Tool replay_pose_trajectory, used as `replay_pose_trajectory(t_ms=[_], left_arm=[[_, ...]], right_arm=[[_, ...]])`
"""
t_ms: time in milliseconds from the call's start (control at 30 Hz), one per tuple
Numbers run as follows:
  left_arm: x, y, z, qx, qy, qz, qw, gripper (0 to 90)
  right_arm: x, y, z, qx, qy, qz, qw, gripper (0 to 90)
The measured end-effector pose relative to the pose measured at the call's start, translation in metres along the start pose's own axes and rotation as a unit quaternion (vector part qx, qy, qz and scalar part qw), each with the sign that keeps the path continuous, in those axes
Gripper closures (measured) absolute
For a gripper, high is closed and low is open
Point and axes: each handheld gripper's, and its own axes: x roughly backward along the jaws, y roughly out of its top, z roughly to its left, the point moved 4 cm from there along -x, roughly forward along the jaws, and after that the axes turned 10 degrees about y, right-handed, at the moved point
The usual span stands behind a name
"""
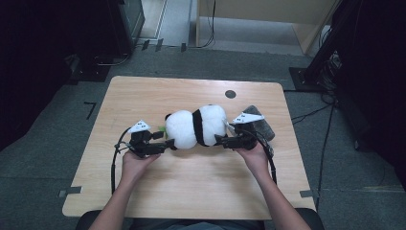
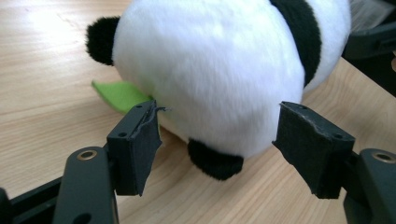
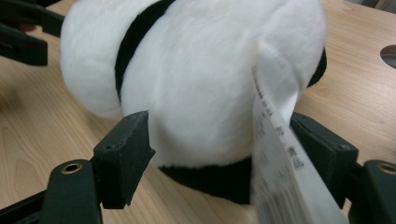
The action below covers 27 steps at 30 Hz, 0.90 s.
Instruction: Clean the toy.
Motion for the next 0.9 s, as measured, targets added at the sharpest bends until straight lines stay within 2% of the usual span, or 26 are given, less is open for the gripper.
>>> replay_pose_trajectory(t_ms=[100,200,267,400,567,733,900], left_arm=[[0.0,0.001,0.0,0.005,-0.001,-0.001,1.0,29.5],[-0.001,0.002,0.0,0.0,0.003,-0.004,1.0,29.4],[-0.001,0.005,-0.001,-0.005,0.006,0.002,1.0,28.3],[0.0,0.01,-0.001,-0.014,0.011,-0.006,0.9998,28.1],[-0.004,0.011,0.001,-0.016,0.016,-0.007,0.9997,28.0],[-0.006,0.012,0.001,-0.015,0.015,-0.009,0.9997,28.0],[-0.008,0.013,0.001,-0.012,0.017,-0.014,0.9997,28.3]], right_arm=[[0.001,-0.001,-0.002,0.005,-0.011,0.004,0.9999,26.6],[0.005,0.0,-0.005,0.002,-0.012,-0.002,0.9999,27.1],[0.009,0.0,-0.007,0.003,-0.018,-0.005,0.9998,27.2],[0.018,0.0,-0.015,0.006,-0.034,-0.014,0.9993,27.9],[0.03,-0.002,-0.028,0.002,-0.055,-0.029,0.9981,28.6],[0.036,-0.004,-0.043,0.001,-0.066,-0.044,0.9968,29.5],[0.036,-0.01,-0.062,-0.018,-0.09,-0.052,0.9944,30.2]])
